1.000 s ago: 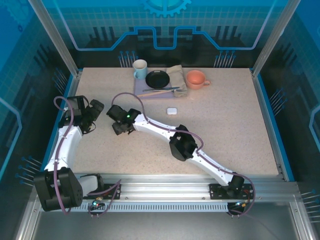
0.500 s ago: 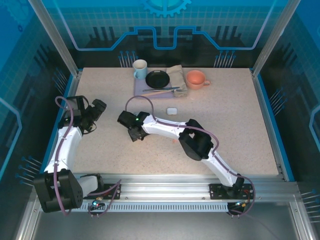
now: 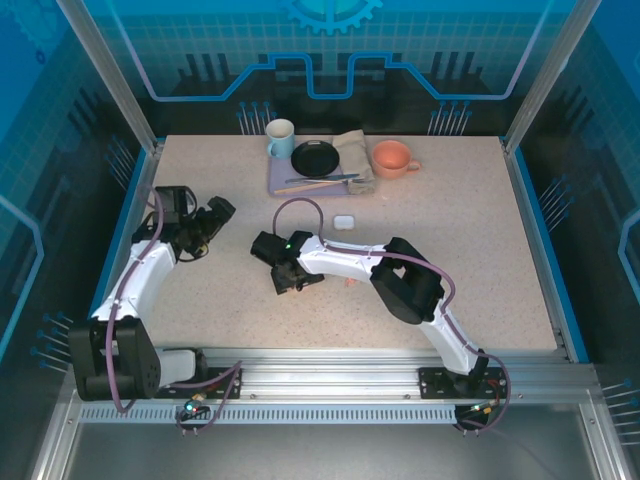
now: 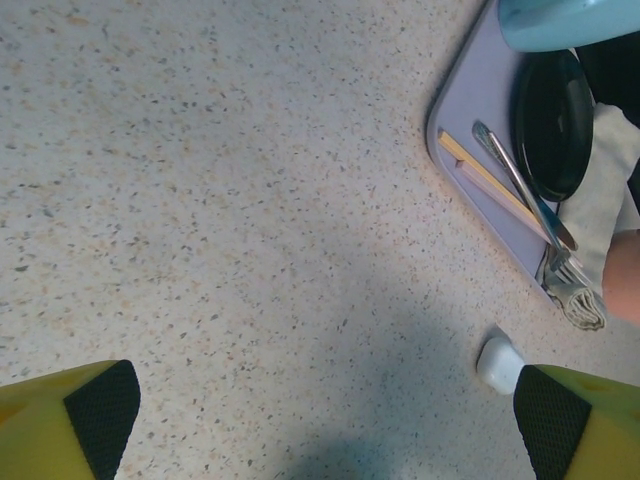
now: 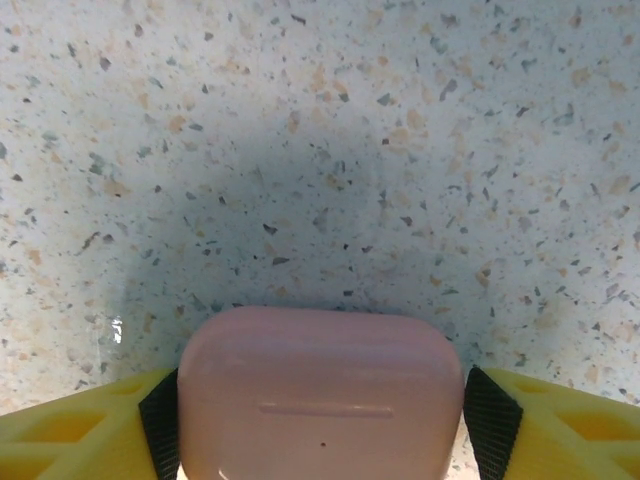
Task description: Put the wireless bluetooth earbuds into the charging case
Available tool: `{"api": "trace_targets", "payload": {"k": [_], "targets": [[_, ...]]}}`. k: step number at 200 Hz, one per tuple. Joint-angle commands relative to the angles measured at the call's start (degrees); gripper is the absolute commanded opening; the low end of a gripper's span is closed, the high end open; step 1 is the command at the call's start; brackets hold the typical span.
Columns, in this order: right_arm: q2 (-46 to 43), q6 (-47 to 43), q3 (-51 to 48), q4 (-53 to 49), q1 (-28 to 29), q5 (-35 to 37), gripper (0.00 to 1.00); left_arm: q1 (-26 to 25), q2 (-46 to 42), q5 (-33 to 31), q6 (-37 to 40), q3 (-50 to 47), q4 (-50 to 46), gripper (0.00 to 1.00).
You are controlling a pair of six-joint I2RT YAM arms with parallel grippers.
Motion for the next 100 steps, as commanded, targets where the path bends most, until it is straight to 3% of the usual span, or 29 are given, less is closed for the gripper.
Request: {"api": "trace_targets", "payload": {"k": [1,100], "targets": [[-0.3,0.6,1.4,-4.3,-0.7,-1.5,0.75,-0.4,0.5,1.6,1.5,2.4,1.3,0.99],[3.4,0.1,6.2,-5.6,-1.7,-4.0,0.73,-0.4,1.3,1.8,2.0,1.5,2.5,0.99]]}}
